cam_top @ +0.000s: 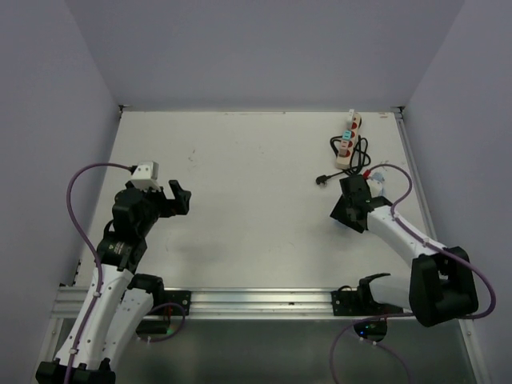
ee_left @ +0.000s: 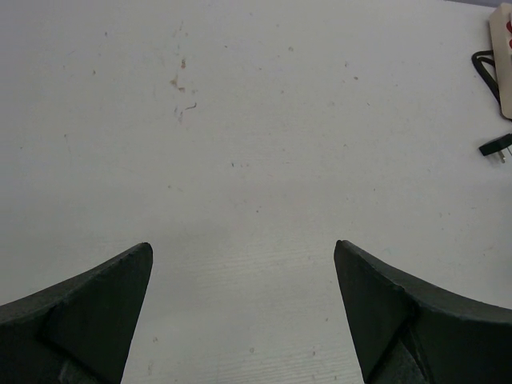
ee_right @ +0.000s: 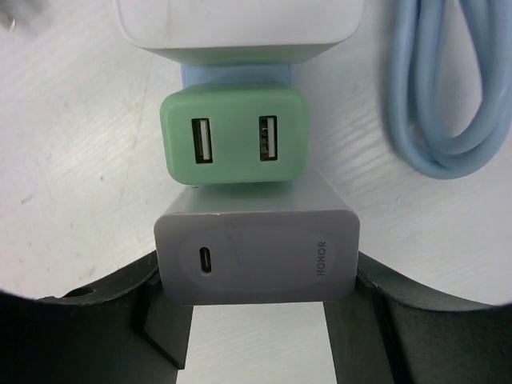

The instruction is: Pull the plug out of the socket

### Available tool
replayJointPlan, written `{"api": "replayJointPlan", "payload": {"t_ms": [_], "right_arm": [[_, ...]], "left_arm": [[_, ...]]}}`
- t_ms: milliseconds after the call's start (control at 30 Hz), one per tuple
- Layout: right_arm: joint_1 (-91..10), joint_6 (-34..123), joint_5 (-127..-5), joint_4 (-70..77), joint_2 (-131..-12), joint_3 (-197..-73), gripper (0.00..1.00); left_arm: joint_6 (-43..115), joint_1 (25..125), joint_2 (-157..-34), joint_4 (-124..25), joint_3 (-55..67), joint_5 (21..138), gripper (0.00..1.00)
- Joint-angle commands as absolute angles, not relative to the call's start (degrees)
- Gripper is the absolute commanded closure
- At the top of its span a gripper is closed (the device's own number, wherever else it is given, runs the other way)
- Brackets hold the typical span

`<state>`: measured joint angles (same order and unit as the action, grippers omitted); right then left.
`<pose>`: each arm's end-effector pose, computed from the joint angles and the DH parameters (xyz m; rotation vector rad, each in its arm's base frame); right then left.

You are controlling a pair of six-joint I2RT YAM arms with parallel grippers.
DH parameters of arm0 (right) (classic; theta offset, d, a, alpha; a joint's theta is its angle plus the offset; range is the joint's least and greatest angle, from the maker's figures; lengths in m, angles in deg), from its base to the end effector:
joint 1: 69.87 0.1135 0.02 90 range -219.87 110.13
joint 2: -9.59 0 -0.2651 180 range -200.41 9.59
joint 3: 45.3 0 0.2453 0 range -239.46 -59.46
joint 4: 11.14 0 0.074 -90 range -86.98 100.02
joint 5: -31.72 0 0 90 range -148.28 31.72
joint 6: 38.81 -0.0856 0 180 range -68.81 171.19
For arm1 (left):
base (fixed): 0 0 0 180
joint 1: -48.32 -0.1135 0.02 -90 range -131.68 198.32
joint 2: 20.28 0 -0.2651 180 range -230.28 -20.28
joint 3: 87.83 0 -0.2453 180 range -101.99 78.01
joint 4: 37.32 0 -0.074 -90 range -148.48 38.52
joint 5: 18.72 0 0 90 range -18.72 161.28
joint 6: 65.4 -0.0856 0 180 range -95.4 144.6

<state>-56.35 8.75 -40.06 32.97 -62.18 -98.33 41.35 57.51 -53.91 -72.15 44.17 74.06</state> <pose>0.2398 0.0301 0.1483 0.7403 2.4710 -0.0730 0.1833 -0.0339 0.2654 -0.0954 1.9409 -0.3487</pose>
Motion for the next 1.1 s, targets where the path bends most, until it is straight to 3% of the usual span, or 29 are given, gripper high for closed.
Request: {"api": "replayJointPlan", "payload": {"t_ms": [0, 267, 567, 867, 1067], "right_arm": [[-50.0, 4.9, -44.9, 34.7, -57.8, -95.2, 1.0], [-31.8, 0.9, -46.3, 33.4, -55.7, -92.9, 1.0], [-10.8, 3.4, -45.4, 22.8, -69.4, -101.5, 1.0], [-4.8, 9.6, -49.5, 14.4, -85.7, -116.1, 1.0], [-4.6, 12.7, -48.7, 14.2, -88.1, -122.6, 1.0]], "left_arm": [[40.6, 58.0, -53.5, -70.6, 43.3, 72.8, 0.0], [40.7, 57.9, -54.1, -70.6, 43.2, 72.6, 0.0], [40.7, 57.9, -54.8, -70.7, 43.2, 72.3, 0.01], [40.9, 57.9, -54.6, -71.2, 43.1, 71.5, 0.0], [41.3, 57.9, -54.7, -71.4, 43.1, 70.1, 0.0]]}}
